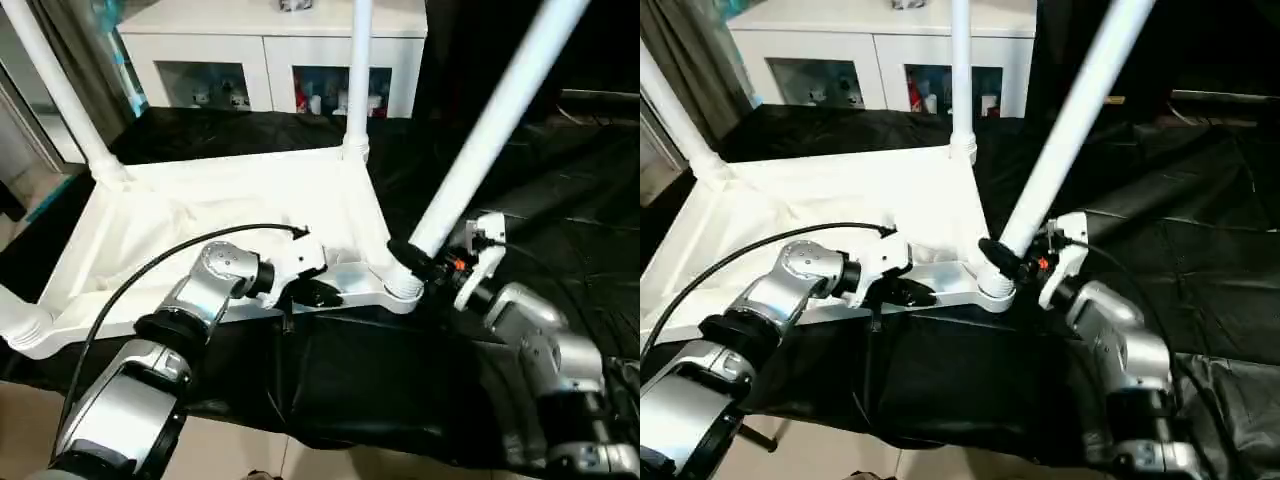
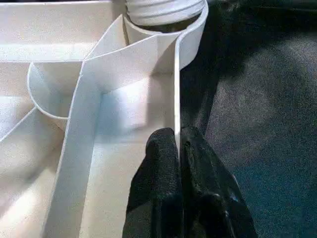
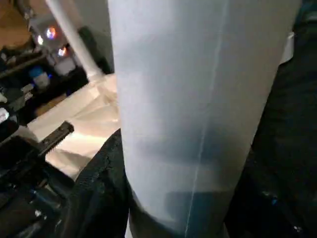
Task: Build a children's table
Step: Insert table leg to table base
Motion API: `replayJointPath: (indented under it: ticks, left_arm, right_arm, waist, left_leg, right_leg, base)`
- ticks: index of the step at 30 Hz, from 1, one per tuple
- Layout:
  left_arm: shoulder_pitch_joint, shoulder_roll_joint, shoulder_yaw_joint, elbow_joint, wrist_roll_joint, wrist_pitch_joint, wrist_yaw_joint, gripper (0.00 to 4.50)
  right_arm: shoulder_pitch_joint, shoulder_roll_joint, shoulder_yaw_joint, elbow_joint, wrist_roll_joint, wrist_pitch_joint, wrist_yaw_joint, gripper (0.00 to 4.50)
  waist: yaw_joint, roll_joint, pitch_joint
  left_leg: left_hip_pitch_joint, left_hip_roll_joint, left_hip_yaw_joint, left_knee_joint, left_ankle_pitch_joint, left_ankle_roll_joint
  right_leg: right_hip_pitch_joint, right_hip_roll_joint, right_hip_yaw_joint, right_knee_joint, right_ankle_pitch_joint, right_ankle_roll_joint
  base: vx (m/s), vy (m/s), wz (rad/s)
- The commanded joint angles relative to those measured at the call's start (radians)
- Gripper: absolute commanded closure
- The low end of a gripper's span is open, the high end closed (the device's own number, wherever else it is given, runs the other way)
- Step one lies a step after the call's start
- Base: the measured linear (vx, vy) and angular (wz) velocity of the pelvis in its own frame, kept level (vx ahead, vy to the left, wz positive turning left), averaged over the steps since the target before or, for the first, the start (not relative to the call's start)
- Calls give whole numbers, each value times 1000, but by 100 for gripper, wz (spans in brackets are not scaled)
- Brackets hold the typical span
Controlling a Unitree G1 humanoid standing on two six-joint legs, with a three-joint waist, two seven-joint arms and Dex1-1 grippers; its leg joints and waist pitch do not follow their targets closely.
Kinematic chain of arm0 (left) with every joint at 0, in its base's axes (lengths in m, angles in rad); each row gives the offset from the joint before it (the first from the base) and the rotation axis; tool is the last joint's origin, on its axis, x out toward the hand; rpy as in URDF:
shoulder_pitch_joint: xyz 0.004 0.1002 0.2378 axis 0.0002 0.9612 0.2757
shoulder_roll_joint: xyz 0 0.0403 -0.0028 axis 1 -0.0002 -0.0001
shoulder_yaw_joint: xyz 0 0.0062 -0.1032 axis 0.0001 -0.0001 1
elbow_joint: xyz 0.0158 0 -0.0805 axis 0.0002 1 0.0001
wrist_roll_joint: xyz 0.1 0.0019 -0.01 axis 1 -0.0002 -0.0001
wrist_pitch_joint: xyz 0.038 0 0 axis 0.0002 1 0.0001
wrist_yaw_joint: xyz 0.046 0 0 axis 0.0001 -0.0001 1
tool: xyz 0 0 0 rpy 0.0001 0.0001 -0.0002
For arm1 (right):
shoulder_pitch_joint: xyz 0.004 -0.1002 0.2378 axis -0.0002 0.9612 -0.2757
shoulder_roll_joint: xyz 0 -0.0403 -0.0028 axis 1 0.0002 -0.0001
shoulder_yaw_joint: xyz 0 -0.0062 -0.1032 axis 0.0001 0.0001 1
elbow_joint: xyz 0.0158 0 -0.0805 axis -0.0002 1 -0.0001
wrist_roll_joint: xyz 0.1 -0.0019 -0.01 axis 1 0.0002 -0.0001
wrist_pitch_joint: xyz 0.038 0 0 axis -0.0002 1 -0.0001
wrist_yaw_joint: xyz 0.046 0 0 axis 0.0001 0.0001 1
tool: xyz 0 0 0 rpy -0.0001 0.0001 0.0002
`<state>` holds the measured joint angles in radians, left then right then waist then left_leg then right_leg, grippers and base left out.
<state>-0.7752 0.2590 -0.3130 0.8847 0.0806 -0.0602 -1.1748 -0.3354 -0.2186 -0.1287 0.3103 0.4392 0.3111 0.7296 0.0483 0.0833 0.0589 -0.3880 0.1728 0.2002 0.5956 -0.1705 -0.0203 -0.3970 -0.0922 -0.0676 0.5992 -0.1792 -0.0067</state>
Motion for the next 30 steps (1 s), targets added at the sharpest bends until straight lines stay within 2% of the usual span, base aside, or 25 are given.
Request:
replayJointPath:
  ticks: [1, 5, 6, 8, 12, 15, 16, 17, 18, 22, 23, 24, 26, 27, 28, 29, 30]
  left_arm:
    - [-26, 13, 4, 22, 21, -4, 14, 450]
    - [-30, 8, 3, 30, 22, -7, 20, 450]
    - [-31, 5, 3, 34, 21, -8, 24, 450]
    - [-32, 4, 2, 35, 21, -8, 26, 450]
    - [-36, 2, 2, 45, 23, -14, 28, 450]
    - [-38, 0, 3, 50, 24, -18, 29, 450]
    - [-38, -2, 3, 51, 24, -20, 31, 450]
    - [-38, -2, 3, 51, 24, -20, 31, 450]
    - [-35, -4, 2, 49, 25, -20, 32, 450]
    - [-27, -5, 0, 44, 27, -23, 33, 450]
    - [-26, -6, 0, 43, 26, -23, 33, 450]
    - [-24, -8, 0, 40, 26, -23, 33, 450]
    - [-20, -8, -1, 36, 26, -23, 33, 450]
    - [-13, -7, -1, 27, 26, -23, 30, 450]
    - [-12, -7, -1, 27, 26, -23, 30, 450]
    - [-5, -6, -3, 17, 26, -24, 24, 450]
    - [-3, -6, -4, 14, 27, -25, 22, 450]
  right_arm:
    - [56, 9, 5, 31, -29, 3, -31, 259]
    - [83, 27, 4, 12, -32, -33, -46, 259]
    - [100, 37, 1, -1, -32, -55, -56, 259]
    - [110, 38, 5, -7, -36, -65, -57, 259]
    - [142, 16, 73, -44, -112, -117, -52, 259]
    - [141, -6, 117, -68, -148, -122, -41, 259]
    - [134, -27, 145, -69, -179, -128, -34, 259]
    - [134, -27, 145, -69, -179, -128, -34, 259]
    - [125, -45, 167, -64, -203, -133, -23, 259]
    - [96, -74, 200, -56, -230, -128, 8, 259]
    - [89, -77, 201, -53, -231, -126, 12, 259]
    - [72, -88, 208, -45, -231, -116, 25, 259]
    - [58, -96, 215, -37, -230, -109, 38, 259]
    - [42, -104, 224, -28, -225, -97, 62, 259]
    - [41, -105, 224, -27, -225, -96, 64, 259]
    - [25, -114, 235, -17, -218, -81, 98, 259]
    - [20, -117, 238, -13, -216, -77, 107, 259]
  waist:
    - [1, 0, -69]
    - [-1, 5, -67]
    - [-2, 11, -67]
    - [-4, 9, -68]
    - [-8, 14, -67]
    - [-10, 9, -64]
    - [-11, 10, -64]
    - [-11, 10, -64]
    - [-12, 4, -64]
    - [-16, 6, -60]
    - [-22, -27, -60]
    - [-17, -18, -60]
    - [-17, -14, -59]
    - [-19, -24, -59]
    - [-18, -22, -60]
    - [-18, -27, -58]
    - [-19, -27, -57]
  left_leg:
    - [23, 52, -32, -74, -294, 27]
    - [23, 51, -33, -76, -313, 28]
    - [23, 51, -34, -77, -323, 26]
    - [24, 52, -35, -78, -325, 27]
    - [23, 51, -35, -82, -327, 31]
    - [24, 51, -35, -82, -340, 31]
    - [23, 51, -35, -82, -338, 31]
    - [23, 51, -35, -82, -338, 31]
    - [22, 51, -35, -82, -331, 36]
    - [25, 52, -35, -84, -358, 34]
    - [22, 52, -32, -83, -352, 40]
    - [24, 53, -32, -82, -339, 45]
    - [23, 55, -35, -85, -335, 43]
    - [23, 55, -34, -85, -342, 43]
    - [23, 54, -35, -84, -342, 43]
    - [23, 55, -33, -84, -341, 47]
    - [23, 55, -32, -84, -338, 47]
  right_leg:
    - [47, -62, 37, -77, -202, -254]
    - [45, -63, 36, -84, -257, -238]
    - [45, -64, 37, -85, -285, -228]
    - [43, -63, 37, -88, -286, -221]
    - [43, -62, 36, -89, -276, -216]
    - [41, -62, 37, -92, -315, -206]
    - [42, -63, 37, -94, -323, -202]
    - [42, -63, 37, -94, -323, -202]
    - [41, -63, 38, -93, -327, -201]
    - [38, -63, 38, -99, -370, -194]
    - [39, -60, 39, -102, -374, -191]
    - [35, -63, 41, -102, -384, -193]
    - [37, -63, 40, -99, -374, -197]
    - [36, -63, 41, -98, -374, -198]
    - [38, -63, 41, -96, -375, -200]
    - [36, -64, 43, -99, -381, -198]
    - [36, -64, 43, -99, -383, -198]
  base:
    - [0, 0, 0]
    - [0, 0, 0]
    - [0, 0, 0]
    - [0, 0, 0]
    - [0, 0, 0]
    - [0, 0, 0]
    - [0, 0, 0]
    - [0, 0, 0]
    - [0, 0, 0]
    - [0, 0, 0]
    - [0, 0, 0]
    - [0, 0, 0]
    - [0, 0, 0]
    - [0, 0, 0]
    - [0, 0, 0]
    - [0, 0, 0]
    - [0, 0, 0]
